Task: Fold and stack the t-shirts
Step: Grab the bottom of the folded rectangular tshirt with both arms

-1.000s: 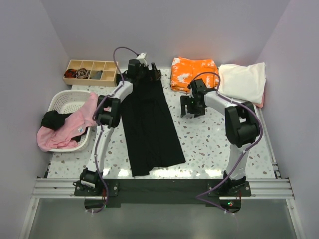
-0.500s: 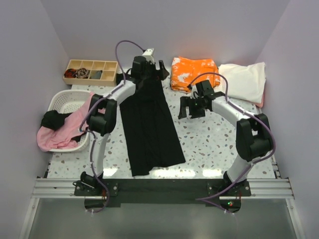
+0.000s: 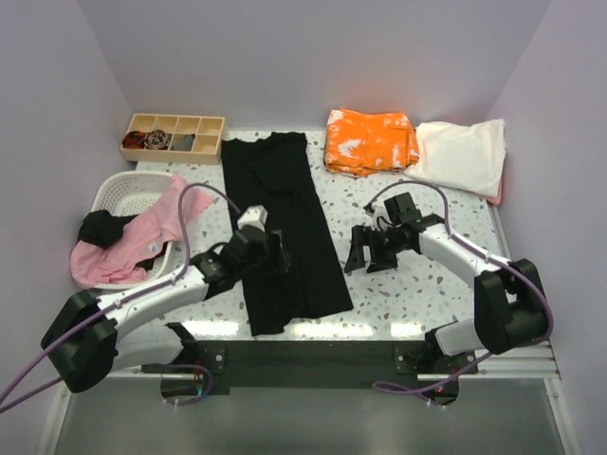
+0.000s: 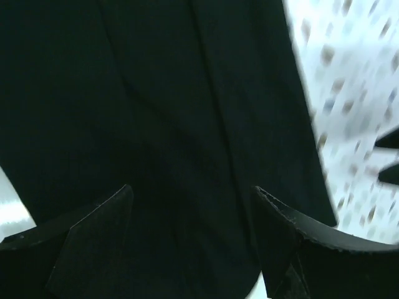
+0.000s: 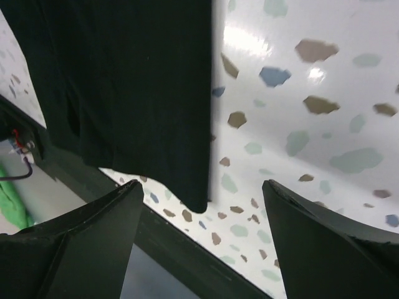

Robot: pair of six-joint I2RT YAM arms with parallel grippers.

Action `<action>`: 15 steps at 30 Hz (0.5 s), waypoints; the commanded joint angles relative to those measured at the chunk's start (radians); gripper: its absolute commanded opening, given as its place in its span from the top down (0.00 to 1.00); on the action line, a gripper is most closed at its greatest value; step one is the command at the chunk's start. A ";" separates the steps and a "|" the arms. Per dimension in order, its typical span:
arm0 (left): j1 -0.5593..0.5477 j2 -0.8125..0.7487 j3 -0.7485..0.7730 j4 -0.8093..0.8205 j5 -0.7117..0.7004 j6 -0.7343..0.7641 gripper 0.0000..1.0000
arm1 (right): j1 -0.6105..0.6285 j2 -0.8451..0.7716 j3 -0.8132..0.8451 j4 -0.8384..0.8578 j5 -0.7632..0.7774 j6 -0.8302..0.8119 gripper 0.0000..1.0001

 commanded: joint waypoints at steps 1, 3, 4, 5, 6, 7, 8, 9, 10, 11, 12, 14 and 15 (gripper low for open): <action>-0.185 -0.101 -0.050 -0.318 -0.166 -0.365 0.19 | 0.043 -0.053 -0.055 -0.018 -0.038 0.071 0.19; -0.274 -0.096 -0.040 -0.450 -0.172 -0.490 0.19 | 0.066 -0.070 -0.081 -0.016 -0.027 0.091 0.19; -0.311 -0.095 -0.032 -0.496 -0.182 -0.533 0.18 | 0.074 -0.075 -0.088 -0.015 -0.027 0.100 0.19; -0.347 -0.090 -0.017 -0.580 -0.205 -0.578 0.17 | 0.091 -0.081 -0.096 -0.006 -0.025 0.114 0.19; -0.407 -0.079 -0.009 -0.620 -0.212 -0.656 0.16 | 0.102 -0.081 -0.105 -0.003 -0.019 0.119 0.19; -0.433 -0.075 -0.001 -0.654 -0.218 -0.689 0.15 | 0.109 -0.082 -0.107 -0.006 0.000 0.123 0.19; -0.458 -0.072 0.012 -0.709 -0.225 -0.716 0.15 | 0.120 -0.081 -0.110 -0.001 0.005 0.134 0.19; -0.501 -0.066 0.019 -0.733 -0.225 -0.768 0.14 | 0.125 -0.078 -0.116 -0.001 0.008 0.140 0.19; -0.519 -0.063 0.026 -0.781 -0.222 -0.794 0.14 | 0.128 -0.073 -0.118 -0.001 0.007 0.143 0.19; -0.535 -0.059 0.034 -0.812 -0.219 -0.855 0.14 | 0.135 -0.070 -0.119 0.005 0.004 0.142 0.19; -0.567 -0.059 0.038 -0.843 -0.218 -0.885 0.13 | 0.140 -0.066 -0.121 0.007 0.002 0.140 0.19; -0.596 -0.076 0.040 -0.904 -0.213 -0.958 0.11 | 0.145 -0.065 -0.119 0.005 -0.001 0.133 0.19; -0.618 -0.088 0.031 -0.914 -0.207 -0.982 0.10 | 0.148 -0.067 -0.122 0.011 -0.004 0.133 0.19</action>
